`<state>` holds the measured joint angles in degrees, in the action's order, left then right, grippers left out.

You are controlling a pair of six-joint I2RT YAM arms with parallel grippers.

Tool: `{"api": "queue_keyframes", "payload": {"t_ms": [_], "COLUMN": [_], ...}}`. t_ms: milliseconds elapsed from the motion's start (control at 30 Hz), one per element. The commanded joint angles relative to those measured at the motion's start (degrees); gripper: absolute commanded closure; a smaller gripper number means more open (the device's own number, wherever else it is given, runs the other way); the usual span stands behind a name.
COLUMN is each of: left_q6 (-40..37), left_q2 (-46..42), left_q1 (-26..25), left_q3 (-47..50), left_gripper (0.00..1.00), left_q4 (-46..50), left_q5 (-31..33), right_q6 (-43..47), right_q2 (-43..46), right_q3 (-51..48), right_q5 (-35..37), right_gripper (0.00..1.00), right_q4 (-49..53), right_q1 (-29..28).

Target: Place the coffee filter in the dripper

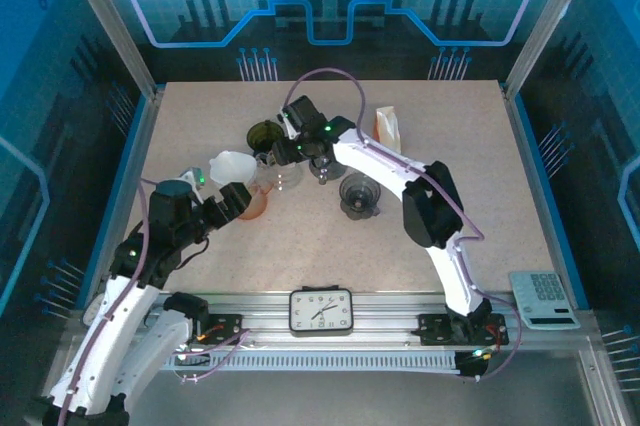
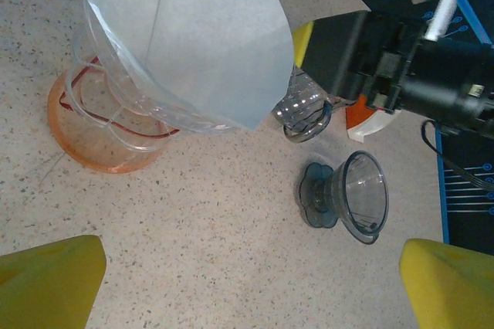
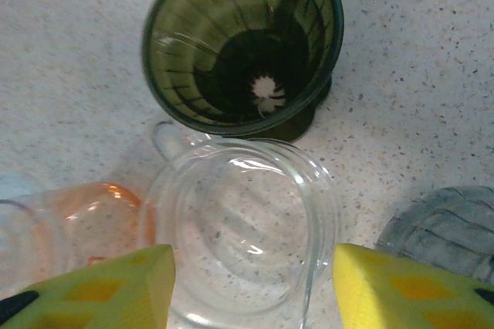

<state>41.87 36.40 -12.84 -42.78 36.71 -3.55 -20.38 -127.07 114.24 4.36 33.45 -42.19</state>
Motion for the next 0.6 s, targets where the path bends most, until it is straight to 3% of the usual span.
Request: {"api": "queue_keyframes", "payload": {"t_ms": [0, 200, 567], "left_q6": [-0.6, -0.7, -0.7], "left_q2": [-0.4, -0.2, 0.4], "left_q1": [0.4, 0.5, 0.5], "left_q3": [0.9, 0.9, 1.0], "left_gripper": [0.01, 0.01, 0.01], "left_q4": [-0.9, -1.0, -1.5], "left_q5": [-1.4, -0.9, -0.4], "right_q6": [2.4, 2.7, 3.4], "right_q2": [-2.6, -5.8, -7.2], "right_q3": [3.6, 5.7, 6.3], "right_q5": [2.1, 2.0, 2.6], "right_gripper": [0.44, 0.5, 0.76], "right_q4": [4.9, 6.0, 6.6], "right_q1": [0.5, 0.9, 1.0]}}
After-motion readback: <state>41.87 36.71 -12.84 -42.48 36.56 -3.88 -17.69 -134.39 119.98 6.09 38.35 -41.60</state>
